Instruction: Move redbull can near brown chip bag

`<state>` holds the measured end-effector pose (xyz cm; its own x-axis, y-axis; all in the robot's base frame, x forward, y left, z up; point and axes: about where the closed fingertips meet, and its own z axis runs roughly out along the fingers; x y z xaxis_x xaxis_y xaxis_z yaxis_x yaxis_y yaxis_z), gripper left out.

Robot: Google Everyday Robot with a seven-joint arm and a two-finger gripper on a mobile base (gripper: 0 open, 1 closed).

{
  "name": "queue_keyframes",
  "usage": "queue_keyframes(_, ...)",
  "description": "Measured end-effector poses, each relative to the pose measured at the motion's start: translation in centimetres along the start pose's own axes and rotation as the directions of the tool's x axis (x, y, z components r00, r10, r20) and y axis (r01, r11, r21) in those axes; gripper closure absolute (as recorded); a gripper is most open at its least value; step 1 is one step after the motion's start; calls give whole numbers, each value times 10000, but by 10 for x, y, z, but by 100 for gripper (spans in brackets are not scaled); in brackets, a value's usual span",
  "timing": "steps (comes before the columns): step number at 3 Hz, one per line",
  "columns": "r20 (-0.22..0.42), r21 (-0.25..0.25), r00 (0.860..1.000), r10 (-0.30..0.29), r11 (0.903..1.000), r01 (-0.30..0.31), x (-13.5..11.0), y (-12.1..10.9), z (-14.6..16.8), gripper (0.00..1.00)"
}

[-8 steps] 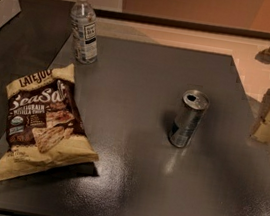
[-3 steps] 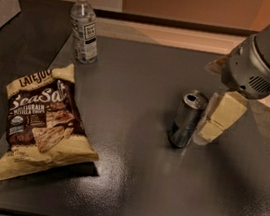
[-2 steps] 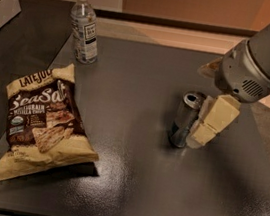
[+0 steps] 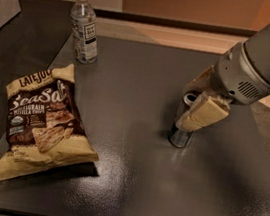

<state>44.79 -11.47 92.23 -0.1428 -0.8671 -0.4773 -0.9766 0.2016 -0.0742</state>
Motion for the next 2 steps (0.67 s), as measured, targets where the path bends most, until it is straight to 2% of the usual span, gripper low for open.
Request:
queue_keyframes(1,41,18,10000,-54,10000,54,-4,2,-4,64)
queue_keyframes(2,215,-30,9995,-245,9997,245,-18,3,-6,87)
